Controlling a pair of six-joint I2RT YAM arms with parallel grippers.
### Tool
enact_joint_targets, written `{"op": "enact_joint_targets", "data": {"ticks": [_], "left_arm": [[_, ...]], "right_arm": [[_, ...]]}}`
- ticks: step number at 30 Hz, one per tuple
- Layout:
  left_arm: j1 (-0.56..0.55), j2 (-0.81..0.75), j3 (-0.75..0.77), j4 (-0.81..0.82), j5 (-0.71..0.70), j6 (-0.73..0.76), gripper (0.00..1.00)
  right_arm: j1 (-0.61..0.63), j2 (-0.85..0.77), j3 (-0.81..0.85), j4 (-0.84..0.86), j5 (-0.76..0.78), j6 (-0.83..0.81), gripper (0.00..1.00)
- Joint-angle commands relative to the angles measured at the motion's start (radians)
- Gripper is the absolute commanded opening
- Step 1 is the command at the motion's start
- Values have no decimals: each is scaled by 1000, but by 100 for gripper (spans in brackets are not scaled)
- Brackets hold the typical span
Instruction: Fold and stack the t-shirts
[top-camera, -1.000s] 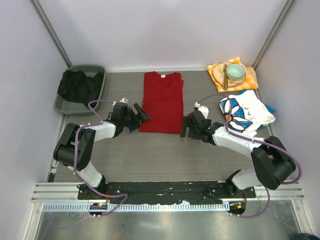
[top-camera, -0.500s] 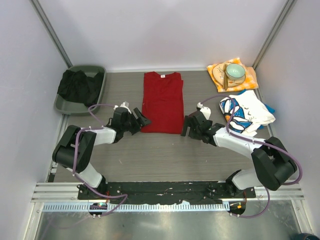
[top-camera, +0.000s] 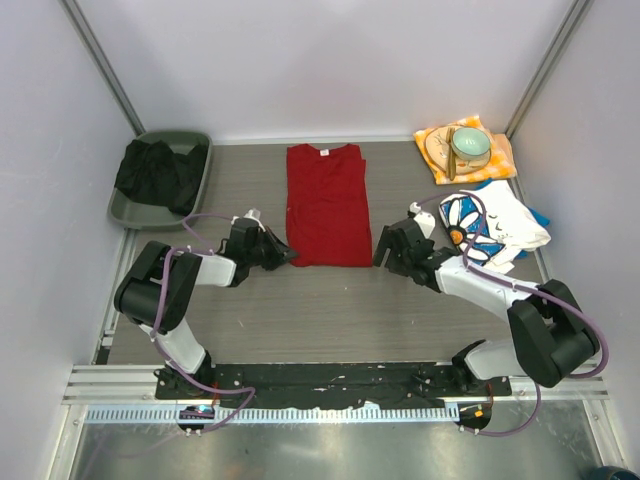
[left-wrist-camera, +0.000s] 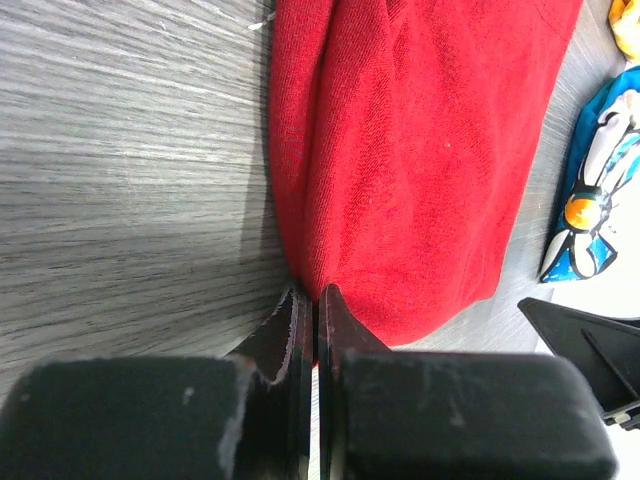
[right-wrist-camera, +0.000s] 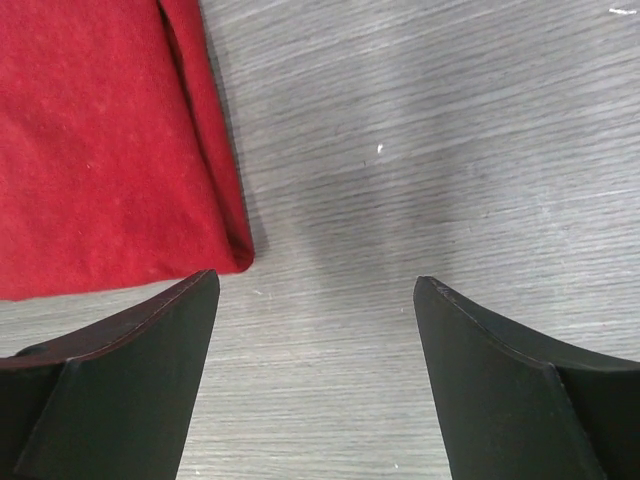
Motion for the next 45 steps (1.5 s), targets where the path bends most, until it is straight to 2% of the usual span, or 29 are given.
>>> {"op": "enact_joint_targets", "data": {"ticks": [1,11,18,21,31,35,36,38,39,41,45], "left_arm": [[-18,78,-86,-274,-40,46,0],[-18,81,-79,-271,-24,43,0],[-18,81,-76,-280,-26,49,0],[-18,83,-76,-280,-23,49,0],[-18,77,-76,-282,-31,48,0],[-18,63,-78,-286,-29,52,0],[-18,58,-78,-288,-27,54,0],[-18,48,-84,-288,-27,59,0],[-18,43,-89,-288,-27,60,0],[-18,28,-102,-280,-26,60,0],[-18,-20,-145,-260,-23,49,0]], "right_arm": [[-15,1,-10,101,-29,37,84],[-15,77,-44,271,-186,122,80],[-16,142,-53,328,-206,128,77],[-15,170,-53,343,-219,129,70],[-15,232,-64,380,-229,132,56],[-15,266,-67,403,-233,137,44],[-15,269,-70,407,-233,136,37],[-15,277,-72,411,-230,137,28],[-15,277,-75,409,-229,136,15],[-15,272,-78,403,-220,132,1],[-13,230,-107,385,-209,122,1]]}}
